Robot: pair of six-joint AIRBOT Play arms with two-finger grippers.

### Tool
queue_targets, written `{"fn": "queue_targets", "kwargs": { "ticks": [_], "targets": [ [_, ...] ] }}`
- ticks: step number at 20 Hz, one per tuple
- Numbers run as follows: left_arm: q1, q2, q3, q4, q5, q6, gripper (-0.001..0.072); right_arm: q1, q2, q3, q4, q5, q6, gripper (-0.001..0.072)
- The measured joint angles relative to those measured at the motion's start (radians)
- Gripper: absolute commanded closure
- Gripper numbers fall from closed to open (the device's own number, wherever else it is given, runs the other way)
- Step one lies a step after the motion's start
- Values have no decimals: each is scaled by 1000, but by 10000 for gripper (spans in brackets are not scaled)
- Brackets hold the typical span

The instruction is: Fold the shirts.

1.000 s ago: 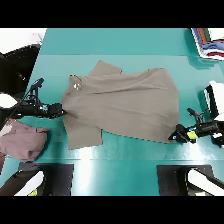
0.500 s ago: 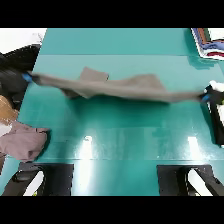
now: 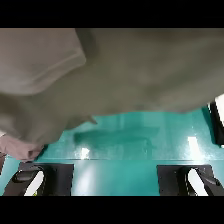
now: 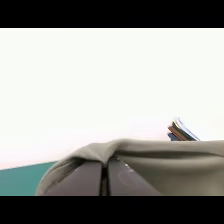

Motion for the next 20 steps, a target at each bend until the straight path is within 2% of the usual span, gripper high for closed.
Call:
{"fn": "queue_targets", "kwargs": {
  "ticks": [6,11,16,20],
  "targets": [
    [0,-132,-76,34,-106,-26,686,4,-148,99,-37,103,56,699],
    [0,-377,-294,8,-194,-6,685,86,-354,-61,-72,181,86,699],
    [0,-649,-439,3,-116,24,685,193,-642,-200,-145,190,124,700],
    [0,-822,-470,-38,19,87,685,247,-861,-147,-157,120,124,699]
  ]
}}
